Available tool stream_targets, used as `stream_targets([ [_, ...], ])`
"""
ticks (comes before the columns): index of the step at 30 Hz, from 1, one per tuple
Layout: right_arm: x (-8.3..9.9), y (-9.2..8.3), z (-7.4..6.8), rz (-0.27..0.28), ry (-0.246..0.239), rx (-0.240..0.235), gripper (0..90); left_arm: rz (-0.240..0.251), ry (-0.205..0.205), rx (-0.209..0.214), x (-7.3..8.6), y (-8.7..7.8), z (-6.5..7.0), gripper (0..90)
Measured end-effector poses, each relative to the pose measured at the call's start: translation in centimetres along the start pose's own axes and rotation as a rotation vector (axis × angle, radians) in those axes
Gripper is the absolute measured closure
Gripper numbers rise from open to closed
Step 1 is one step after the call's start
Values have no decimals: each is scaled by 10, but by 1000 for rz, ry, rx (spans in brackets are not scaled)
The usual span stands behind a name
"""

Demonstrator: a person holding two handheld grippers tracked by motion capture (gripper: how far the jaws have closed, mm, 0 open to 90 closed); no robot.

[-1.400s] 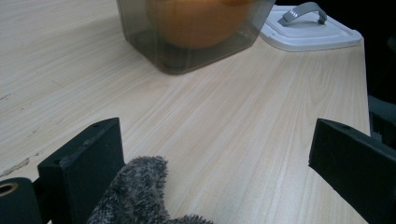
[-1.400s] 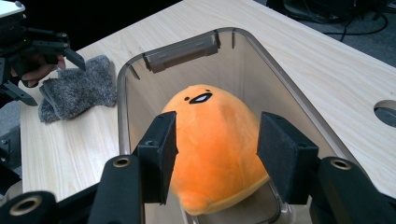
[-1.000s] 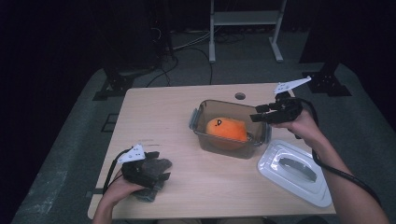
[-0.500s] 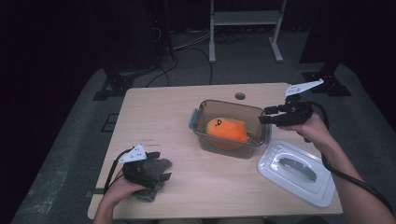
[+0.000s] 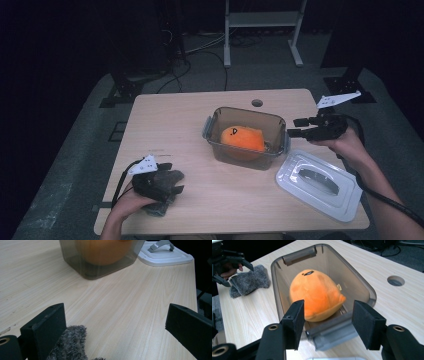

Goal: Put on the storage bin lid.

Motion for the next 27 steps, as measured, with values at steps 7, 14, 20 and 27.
stream_targets([
  [7, 17, -11, 7, 15, 31, 9, 418, -3, 3, 8, 0, 2, 2, 24],
  [14, 32, -19, 12, 23, 48, 19, 411, -2, 1, 7, 0, 2, 2, 23],
  [20, 48, -21, 16, 24, 61, 25, 396, 6, -3, 12, -1, 2, 2, 24],
  [27, 74, -19, 18, 10, 75, 29, 389, 10, -5, 9, -2, 2, 2, 23],
])
Point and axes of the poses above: each handheld gripper's, and its own axes: y roughly forward along the jaws, x roughly out of its underside, z roughly to its right, the point moved 10 cm from there along y, roughly forward along the jaws, and after that the axes turned 3 degrees about y, right-handed, at the moved point
